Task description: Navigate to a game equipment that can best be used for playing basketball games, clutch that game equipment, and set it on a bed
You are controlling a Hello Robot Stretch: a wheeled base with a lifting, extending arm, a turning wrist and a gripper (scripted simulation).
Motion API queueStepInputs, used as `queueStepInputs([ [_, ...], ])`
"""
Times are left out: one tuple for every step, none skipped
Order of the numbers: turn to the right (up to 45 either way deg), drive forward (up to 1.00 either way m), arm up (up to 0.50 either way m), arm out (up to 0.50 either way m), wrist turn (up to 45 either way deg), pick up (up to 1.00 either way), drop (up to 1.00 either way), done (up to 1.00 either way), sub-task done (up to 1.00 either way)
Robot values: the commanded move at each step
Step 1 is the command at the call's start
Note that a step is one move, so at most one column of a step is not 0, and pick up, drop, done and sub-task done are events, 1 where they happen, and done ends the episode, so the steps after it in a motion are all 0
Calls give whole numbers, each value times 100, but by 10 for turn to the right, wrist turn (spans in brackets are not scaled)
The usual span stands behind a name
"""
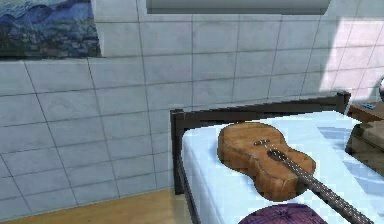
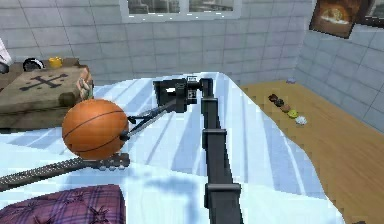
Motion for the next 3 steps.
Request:
queueStepInputs([
  [0, 0, -32, 0, 0, 0, 0, 0, 0],
  [0, 0, 0, 0, 0, 0, 100, 0, 0],
  [0, 0, 10, 0, 0, 0, 0, 0, 0],
])
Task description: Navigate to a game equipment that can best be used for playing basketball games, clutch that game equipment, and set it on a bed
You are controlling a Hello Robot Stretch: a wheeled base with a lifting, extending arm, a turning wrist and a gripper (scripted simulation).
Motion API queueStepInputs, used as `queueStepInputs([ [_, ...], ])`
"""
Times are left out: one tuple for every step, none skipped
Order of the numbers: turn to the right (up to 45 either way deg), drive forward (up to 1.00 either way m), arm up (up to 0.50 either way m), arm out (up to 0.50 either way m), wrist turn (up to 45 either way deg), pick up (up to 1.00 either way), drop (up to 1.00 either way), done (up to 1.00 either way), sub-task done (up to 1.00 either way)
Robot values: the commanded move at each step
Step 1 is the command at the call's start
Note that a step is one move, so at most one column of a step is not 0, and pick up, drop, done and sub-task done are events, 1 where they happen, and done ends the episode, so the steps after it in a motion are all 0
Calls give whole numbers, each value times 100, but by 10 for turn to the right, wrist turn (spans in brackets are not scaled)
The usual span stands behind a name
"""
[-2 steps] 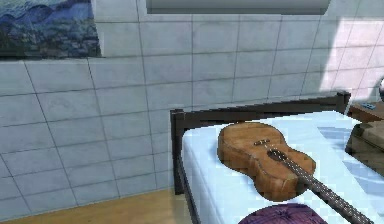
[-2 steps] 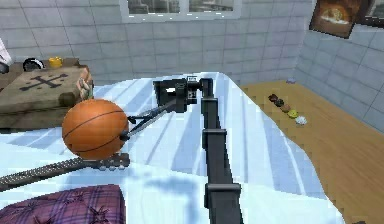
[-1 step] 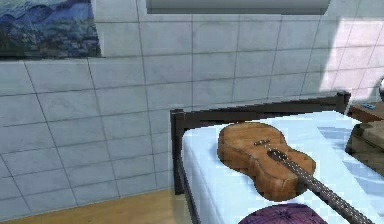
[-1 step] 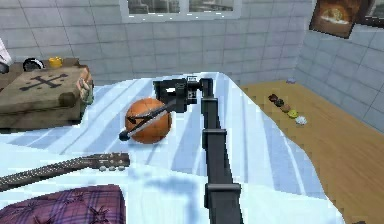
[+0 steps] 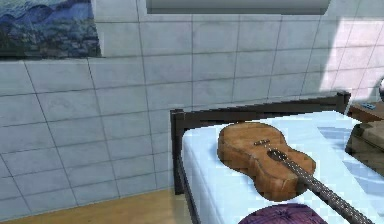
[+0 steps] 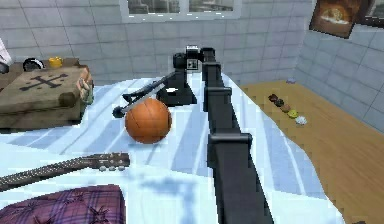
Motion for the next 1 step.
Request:
queueStepInputs([
  [0, 0, 0, -8, 0, 0, 0, 0, 0],
])
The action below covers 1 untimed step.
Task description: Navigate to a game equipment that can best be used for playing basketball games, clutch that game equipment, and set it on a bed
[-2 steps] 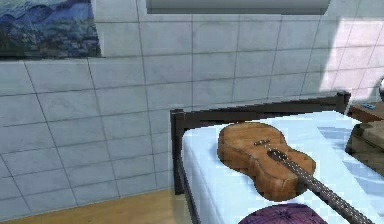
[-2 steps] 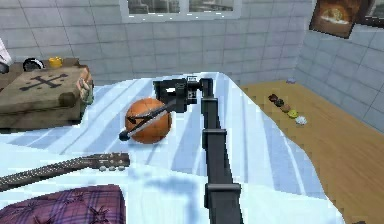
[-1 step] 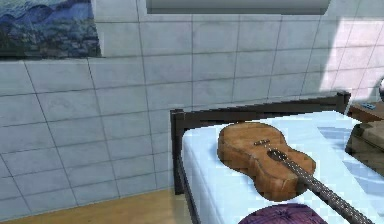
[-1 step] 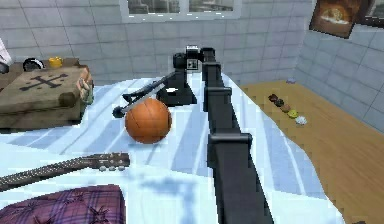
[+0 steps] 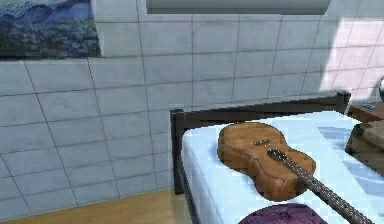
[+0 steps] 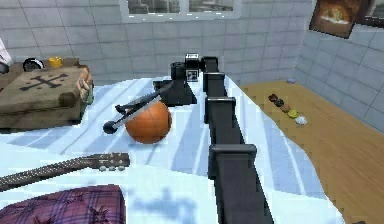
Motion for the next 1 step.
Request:
queueStepInputs([
  [0, 0, 0, 0, 0, 0, 0, 100, 0],
])
